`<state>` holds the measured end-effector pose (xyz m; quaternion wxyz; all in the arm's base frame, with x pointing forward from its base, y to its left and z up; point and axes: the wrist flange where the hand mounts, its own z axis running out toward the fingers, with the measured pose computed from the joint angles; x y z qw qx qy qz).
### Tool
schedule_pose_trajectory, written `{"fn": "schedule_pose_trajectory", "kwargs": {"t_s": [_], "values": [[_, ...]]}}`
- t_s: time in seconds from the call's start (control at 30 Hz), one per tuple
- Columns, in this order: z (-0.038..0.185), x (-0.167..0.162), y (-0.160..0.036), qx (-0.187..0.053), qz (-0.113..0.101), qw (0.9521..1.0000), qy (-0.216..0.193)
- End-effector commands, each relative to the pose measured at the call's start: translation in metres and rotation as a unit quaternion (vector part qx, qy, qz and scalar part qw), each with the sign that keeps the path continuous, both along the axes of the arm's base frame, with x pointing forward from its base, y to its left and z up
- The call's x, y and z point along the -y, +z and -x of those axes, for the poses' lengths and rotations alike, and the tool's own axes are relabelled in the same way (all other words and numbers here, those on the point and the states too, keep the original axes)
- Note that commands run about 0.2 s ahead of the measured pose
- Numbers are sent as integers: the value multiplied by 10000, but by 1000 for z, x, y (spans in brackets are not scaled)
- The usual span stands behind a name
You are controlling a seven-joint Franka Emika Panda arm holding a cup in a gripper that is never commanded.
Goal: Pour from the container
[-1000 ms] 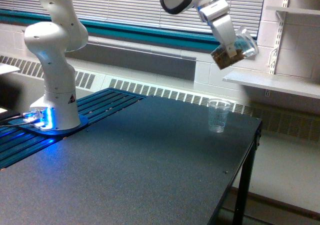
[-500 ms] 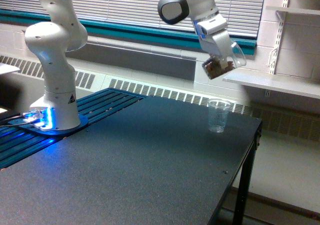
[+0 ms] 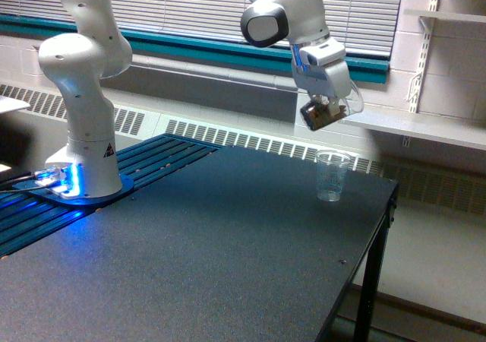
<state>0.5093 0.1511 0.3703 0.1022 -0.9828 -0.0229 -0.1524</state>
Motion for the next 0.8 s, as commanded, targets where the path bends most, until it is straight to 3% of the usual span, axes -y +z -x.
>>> {"fn": "schedule_pose_trajectory", "kwargs": {"t_s": [0.03, 0.8], "values": [[6, -17, -7, -68, 174, 9993, 327], [22, -55, -37, -552, 748, 9928, 754]]}}
